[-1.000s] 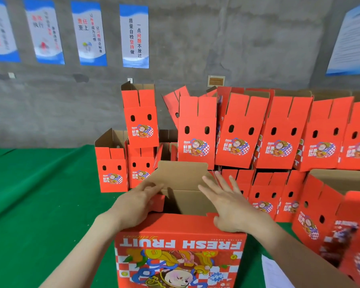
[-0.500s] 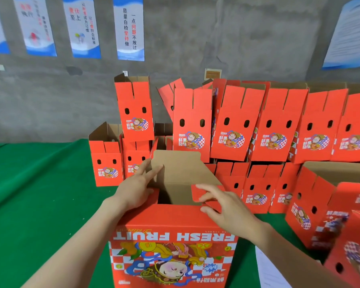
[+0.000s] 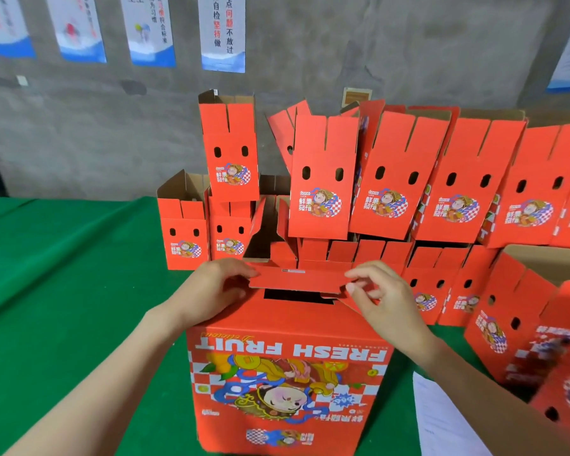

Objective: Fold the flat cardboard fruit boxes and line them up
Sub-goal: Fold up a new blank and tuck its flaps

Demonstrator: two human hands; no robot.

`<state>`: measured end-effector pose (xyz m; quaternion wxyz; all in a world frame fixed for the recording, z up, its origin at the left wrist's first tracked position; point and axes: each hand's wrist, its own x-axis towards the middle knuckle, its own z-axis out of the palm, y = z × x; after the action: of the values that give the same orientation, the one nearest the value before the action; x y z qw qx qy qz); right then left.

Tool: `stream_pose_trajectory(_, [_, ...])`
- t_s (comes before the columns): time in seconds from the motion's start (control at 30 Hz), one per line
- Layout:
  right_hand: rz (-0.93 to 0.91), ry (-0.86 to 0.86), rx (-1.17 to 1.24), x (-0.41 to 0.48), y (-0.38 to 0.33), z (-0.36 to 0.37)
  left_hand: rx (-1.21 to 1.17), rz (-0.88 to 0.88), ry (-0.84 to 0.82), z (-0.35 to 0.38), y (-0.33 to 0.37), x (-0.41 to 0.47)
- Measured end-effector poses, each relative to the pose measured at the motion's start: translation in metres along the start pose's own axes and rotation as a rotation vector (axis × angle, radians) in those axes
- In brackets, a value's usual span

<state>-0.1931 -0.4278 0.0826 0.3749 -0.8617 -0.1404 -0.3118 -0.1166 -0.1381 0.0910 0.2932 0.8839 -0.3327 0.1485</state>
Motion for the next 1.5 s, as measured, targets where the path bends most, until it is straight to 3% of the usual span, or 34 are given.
stream_pose_trajectory(0.17, [0.216,-0.226,-0.115,0.02,0.005,0.003,0.042,-0.05,-0.026,0.0,0.002,-0.004])
stream_pose_trajectory(0.4, [0.298,-0.56,-0.225,0.041,0.005,-0.004,0.0,-0.105,-0.016,0.001,0.005,0.0])
stream_pose_trajectory(0.57, [0.31,-0.698,-0.33,0.05,0.007,-0.006,0.219,-0.083,-0.017,0.005,0.004,0.007])
stream_pose_trajectory(0.83, [0.283,-0.746,-0.341,0.063,0.005,-0.006,-0.077,-0.295,-0.175,0.004,0.004,0.014])
stream_pose_trajectory(1.2, [0.254,-0.706,-0.563,0.053,0.001,0.011,0.268,-0.417,-0.376,0.011,0.012,0.032])
stream_pose_trajectory(1.5, [0.22,-0.638,-0.716,0.041,-0.006,0.019,0.324,-0.434,-0.358,0.017,0.016,0.031])
